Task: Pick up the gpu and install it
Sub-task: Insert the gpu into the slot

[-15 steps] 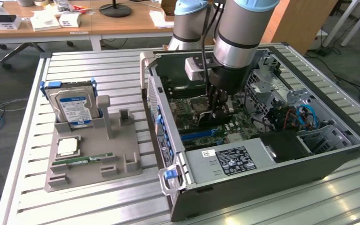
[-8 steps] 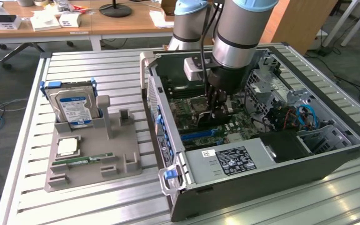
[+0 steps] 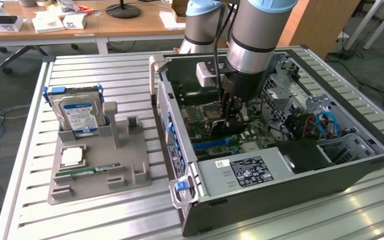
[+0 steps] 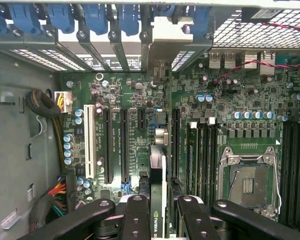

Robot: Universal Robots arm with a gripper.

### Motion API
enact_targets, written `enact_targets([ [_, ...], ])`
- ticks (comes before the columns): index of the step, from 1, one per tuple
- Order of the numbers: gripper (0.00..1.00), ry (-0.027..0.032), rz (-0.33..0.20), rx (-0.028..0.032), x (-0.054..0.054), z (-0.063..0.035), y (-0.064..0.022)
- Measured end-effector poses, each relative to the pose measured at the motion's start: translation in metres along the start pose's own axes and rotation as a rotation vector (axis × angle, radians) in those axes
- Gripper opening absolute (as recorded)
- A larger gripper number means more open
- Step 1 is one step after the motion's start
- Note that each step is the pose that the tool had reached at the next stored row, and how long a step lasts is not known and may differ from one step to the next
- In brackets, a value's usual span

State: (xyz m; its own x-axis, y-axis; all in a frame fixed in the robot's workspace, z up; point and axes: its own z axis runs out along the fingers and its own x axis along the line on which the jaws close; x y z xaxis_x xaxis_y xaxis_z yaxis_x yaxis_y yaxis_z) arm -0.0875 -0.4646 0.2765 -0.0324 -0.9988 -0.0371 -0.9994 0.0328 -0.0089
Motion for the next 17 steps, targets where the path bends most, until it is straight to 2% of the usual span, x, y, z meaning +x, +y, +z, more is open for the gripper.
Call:
enact_targets([
  [17, 0.26, -0.0001, 0.000, 0.0000, 0.0002, 0.0000, 0.0044],
])
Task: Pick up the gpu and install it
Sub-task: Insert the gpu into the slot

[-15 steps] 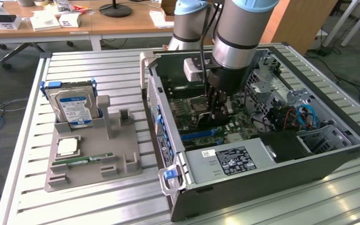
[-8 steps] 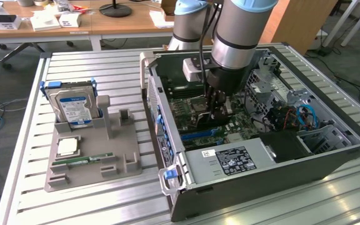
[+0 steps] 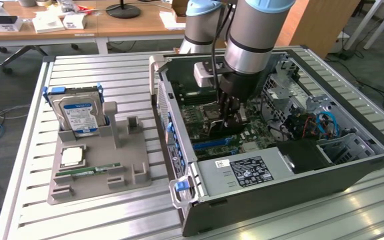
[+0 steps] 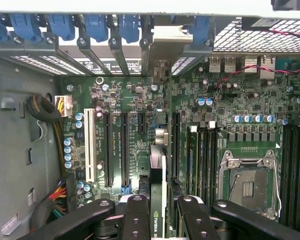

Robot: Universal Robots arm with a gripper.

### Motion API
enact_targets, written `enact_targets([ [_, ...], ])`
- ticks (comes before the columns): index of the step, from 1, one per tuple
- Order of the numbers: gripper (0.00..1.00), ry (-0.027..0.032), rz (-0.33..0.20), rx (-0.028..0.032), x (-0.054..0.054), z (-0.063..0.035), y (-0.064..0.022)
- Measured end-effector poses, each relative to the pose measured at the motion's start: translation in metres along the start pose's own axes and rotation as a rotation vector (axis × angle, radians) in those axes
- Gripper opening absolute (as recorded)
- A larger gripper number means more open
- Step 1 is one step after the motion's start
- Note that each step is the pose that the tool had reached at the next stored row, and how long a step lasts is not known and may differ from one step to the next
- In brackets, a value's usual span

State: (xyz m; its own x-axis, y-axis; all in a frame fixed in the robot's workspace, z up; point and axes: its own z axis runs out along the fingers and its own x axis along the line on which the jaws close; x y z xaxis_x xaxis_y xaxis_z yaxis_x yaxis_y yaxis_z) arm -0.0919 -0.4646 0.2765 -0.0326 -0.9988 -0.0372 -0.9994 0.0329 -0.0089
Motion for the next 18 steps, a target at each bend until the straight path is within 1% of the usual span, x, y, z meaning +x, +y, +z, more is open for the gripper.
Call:
enact_targets([
  [14, 0.26, -0.0001, 0.000, 0.0000, -0.0001, 0.0012, 0.0019],
  [18, 0.26, 0.0014, 0.000, 0.0001, -0.0002, 0.0012, 0.0025],
])
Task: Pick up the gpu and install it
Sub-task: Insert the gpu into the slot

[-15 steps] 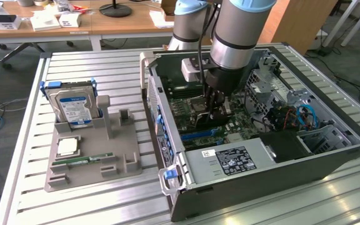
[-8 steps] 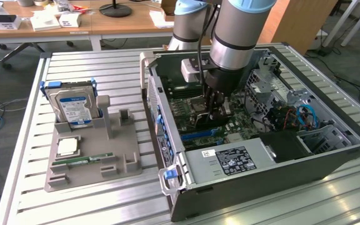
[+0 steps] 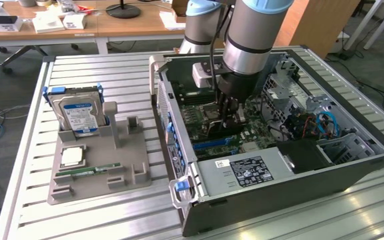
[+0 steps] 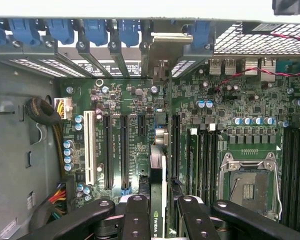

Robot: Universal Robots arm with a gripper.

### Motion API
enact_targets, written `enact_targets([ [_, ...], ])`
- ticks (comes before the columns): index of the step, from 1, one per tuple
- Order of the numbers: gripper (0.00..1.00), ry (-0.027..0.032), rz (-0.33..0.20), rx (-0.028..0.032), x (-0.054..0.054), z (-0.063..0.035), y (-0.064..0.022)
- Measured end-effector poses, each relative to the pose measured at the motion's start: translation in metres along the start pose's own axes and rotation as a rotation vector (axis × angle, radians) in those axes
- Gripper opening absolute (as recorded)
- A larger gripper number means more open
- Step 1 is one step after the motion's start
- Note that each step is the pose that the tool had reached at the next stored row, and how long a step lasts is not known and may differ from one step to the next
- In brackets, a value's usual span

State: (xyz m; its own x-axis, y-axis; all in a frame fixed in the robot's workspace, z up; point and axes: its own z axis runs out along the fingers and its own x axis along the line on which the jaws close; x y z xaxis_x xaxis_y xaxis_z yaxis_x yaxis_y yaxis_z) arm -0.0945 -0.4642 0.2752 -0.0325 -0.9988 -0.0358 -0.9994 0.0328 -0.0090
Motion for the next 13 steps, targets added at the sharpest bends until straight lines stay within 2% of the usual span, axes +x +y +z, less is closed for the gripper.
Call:
enact_targets([
  [13, 0.26, 0.0006, 0.000, -0.0001, 0.0001, 0.0040, 0.0002],
])
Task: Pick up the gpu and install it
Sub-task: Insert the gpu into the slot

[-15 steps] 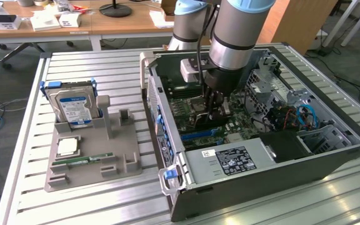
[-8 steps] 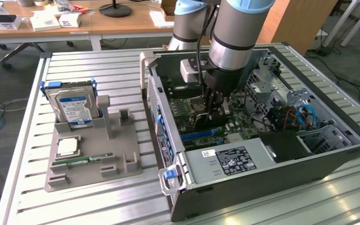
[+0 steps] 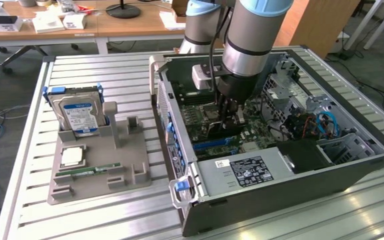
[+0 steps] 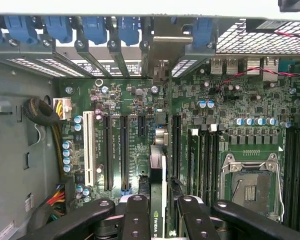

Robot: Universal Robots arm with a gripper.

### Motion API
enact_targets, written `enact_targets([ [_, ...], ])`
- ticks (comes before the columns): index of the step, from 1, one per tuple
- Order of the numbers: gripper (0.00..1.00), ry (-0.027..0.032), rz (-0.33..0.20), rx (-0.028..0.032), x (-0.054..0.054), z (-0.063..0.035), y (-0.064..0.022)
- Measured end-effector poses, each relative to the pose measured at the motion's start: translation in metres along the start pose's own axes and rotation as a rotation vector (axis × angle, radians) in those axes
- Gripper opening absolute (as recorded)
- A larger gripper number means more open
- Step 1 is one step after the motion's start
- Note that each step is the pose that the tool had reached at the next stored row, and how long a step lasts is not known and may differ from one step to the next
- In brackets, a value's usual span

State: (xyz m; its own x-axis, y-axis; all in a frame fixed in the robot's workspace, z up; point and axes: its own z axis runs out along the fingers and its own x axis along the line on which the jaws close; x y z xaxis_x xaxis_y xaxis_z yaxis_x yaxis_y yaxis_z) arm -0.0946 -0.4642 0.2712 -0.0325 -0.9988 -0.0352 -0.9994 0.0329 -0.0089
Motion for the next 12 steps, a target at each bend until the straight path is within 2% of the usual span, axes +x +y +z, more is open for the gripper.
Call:
enact_targets([
  [12, 0.26, -0.0001, 0.000, 0.0000, 0.0001, 0.0046, 0.0000],
])
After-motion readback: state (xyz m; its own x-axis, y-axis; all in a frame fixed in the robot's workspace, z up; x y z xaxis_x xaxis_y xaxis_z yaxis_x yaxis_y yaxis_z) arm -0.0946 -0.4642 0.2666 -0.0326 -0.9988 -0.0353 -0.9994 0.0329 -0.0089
